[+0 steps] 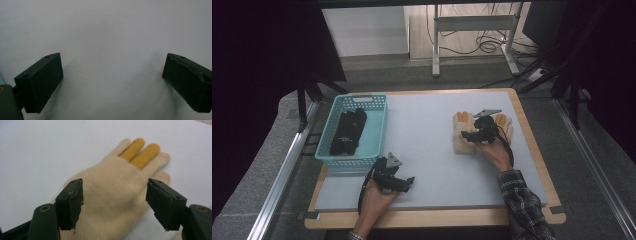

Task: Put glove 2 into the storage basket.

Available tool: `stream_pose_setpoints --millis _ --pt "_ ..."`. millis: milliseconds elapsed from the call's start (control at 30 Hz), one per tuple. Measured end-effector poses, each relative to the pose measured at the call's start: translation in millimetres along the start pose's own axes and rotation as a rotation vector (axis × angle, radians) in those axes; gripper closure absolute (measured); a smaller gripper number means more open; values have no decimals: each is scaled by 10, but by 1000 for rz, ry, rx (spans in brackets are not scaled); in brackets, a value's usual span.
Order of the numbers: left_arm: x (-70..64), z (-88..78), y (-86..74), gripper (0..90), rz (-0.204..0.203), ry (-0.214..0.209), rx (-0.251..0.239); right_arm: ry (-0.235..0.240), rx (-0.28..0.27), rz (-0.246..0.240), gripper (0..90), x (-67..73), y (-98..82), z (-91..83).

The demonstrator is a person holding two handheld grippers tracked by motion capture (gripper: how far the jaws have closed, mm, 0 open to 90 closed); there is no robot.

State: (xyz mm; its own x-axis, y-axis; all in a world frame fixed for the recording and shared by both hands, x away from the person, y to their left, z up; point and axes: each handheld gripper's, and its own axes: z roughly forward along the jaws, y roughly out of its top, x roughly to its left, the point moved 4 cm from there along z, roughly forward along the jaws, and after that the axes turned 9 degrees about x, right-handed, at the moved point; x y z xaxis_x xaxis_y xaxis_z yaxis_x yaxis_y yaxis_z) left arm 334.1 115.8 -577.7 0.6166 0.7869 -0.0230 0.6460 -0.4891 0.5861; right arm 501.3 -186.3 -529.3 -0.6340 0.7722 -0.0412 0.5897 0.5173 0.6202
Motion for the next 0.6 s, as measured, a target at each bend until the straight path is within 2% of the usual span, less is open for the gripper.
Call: stream_pose_setpoints --millis 200,367,400,433,500,567,600 --pt "0 0 0 36 0 -1 0 8 17 -31 215 44 108 195" --pt "0 1 0 37 0 -2 -1 2 56 -46 214 102 101 300" --pt "0 0 0 37 0 -1 0 -2 83 -61 235 128 86 343" --pt "0 0 0 37 0 -1 0 3 86 -57 262 143 82 358" --pt "0 0 0 38 0 -1 0 43 90 -26 352 148 82 356" --pt "0 0 0 38 0 -2 0 53 97 -26 486 159 87 332" --pt "0 0 0 38 0 -2 0 59 105 -30 513 176 90 319"
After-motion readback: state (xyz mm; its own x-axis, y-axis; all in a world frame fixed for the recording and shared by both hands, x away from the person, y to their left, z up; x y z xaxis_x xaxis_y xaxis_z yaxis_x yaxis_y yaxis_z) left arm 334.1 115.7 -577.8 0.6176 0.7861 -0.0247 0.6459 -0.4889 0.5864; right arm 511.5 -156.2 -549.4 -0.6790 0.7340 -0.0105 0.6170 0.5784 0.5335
